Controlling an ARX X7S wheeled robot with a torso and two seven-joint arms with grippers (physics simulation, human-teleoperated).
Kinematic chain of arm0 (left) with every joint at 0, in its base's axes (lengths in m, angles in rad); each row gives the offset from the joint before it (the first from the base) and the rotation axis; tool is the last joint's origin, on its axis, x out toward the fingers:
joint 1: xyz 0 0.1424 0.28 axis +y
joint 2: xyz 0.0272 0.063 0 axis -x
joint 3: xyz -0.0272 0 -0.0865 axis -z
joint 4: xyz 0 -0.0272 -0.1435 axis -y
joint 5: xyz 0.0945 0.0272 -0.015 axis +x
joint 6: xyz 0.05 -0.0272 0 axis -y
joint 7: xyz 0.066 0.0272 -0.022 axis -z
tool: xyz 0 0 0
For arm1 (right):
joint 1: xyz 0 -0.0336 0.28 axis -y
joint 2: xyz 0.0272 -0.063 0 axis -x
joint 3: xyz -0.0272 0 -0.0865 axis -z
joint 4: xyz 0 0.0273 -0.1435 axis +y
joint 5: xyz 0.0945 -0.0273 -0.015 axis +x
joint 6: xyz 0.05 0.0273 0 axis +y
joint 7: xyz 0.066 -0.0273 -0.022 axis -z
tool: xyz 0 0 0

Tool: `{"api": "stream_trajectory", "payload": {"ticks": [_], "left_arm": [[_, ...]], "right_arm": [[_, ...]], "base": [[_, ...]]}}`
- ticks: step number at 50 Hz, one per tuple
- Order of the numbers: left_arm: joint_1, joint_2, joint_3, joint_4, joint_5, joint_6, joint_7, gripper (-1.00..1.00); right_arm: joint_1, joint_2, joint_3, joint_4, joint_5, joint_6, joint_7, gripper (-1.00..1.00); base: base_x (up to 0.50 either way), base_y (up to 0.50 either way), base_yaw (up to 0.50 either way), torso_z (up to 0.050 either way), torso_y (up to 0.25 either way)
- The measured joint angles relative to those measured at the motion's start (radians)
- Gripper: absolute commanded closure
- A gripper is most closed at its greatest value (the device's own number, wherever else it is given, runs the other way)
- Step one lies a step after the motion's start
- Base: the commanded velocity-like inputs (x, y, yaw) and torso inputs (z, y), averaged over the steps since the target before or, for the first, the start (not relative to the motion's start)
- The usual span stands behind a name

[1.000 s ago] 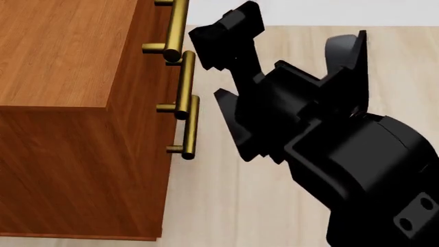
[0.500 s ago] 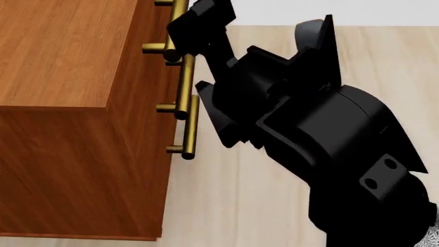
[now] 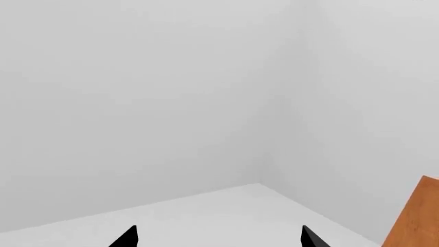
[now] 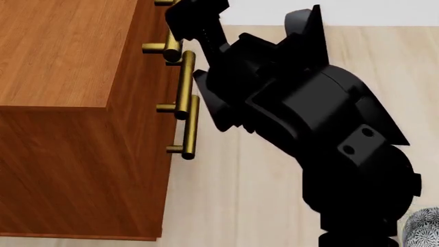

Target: Close the bottom drawer of the cabinet and open the top drawer.

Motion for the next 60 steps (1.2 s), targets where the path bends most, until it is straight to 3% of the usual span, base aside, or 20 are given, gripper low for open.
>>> {"api": "stream_trajectory", "payload": {"ticks": [33,34,60], "left_arm": [[0.003,-0.005,0.003,-0.003,-0.007,0.012,-0.004,-1.00],[0.003,-0.006,0.003,-0.003,-0.007,0.012,-0.005,-1.00],[0.004,-0.011,0.007,-0.004,-0.012,0.014,-0.011,-1.00]], "right_arm": [[0.025,-0.005,-0.077,0.088,-0.022,-0.019,-0.067,-1.00],[0.025,-0.005,-0.079,0.087,-0.022,-0.019,-0.068,1.00],[0.023,0.012,-0.105,0.062,0.012,-0.069,-0.042,1.00]], "base": [[0.00,0.00,0.00,0.000,0.000],[0.00,0.00,0.00,0.000,0.000],[0.00,0.00,0.00,0.000,0.002]]}}
